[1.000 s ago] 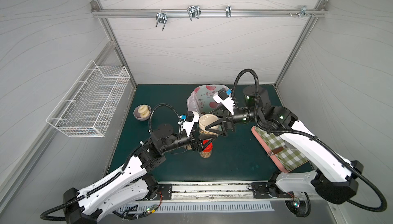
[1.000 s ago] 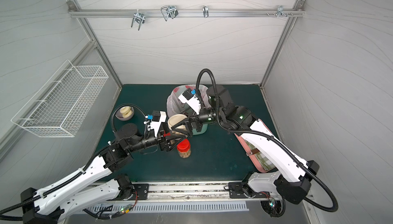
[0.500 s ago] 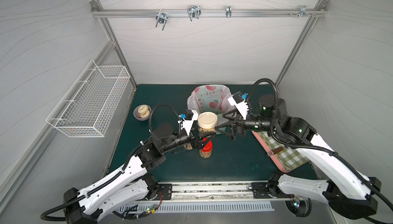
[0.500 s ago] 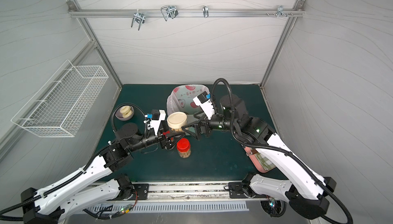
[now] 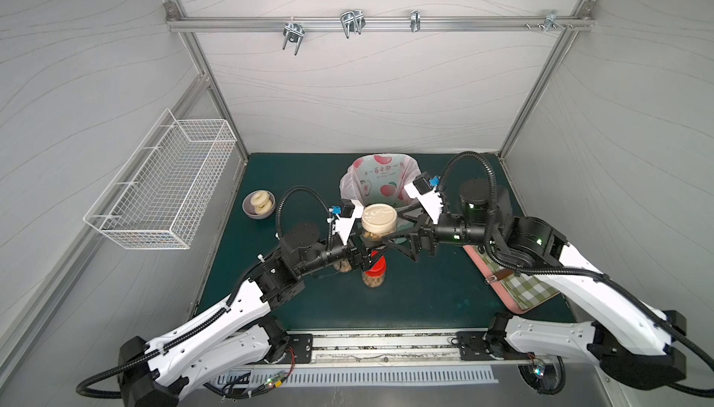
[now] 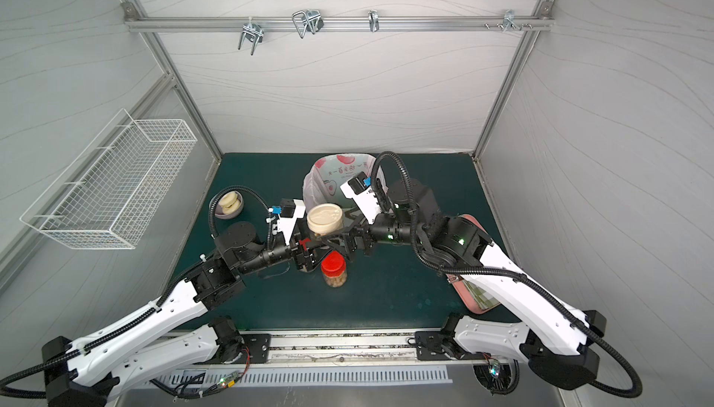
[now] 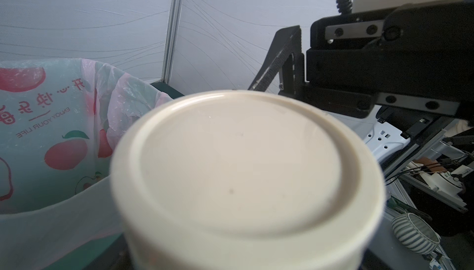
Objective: Empty moldy peanuts from jars
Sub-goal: Unscrew the lid from the jar.
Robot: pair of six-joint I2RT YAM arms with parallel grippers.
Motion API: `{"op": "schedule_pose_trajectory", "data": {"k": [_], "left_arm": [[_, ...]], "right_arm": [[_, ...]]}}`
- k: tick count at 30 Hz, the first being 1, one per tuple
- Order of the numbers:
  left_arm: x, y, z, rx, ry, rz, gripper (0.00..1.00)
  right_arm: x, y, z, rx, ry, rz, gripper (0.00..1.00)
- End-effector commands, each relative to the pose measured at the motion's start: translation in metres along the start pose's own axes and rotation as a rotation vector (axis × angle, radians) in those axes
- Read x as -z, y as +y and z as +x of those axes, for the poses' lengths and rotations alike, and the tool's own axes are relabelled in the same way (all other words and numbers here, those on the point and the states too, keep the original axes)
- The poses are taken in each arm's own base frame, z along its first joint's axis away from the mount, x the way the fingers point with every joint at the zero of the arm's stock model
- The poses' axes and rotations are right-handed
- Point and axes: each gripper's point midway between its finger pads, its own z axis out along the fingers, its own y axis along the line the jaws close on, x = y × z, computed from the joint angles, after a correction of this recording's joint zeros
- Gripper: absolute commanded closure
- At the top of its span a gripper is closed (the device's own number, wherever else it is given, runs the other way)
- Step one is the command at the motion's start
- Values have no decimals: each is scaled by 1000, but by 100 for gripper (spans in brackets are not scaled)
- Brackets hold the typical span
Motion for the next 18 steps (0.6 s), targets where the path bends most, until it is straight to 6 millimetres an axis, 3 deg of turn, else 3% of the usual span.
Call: {"op": "schedule_pose_trajectory", "data": {"k": [1, 7, 18], "left_arm": [[1, -7, -28, -45, -91, 20, 100], [1, -6, -27, -46, -88, 13, 100], [-5, -5, -24, -39, -73, 20, 100]], "right_arm": [[-2, -5, -12, 43, -29, 78, 1], [-4, -10, -12, 62, -31, 127, 1], [-16, 1, -12, 70, -20, 76, 1]]}}
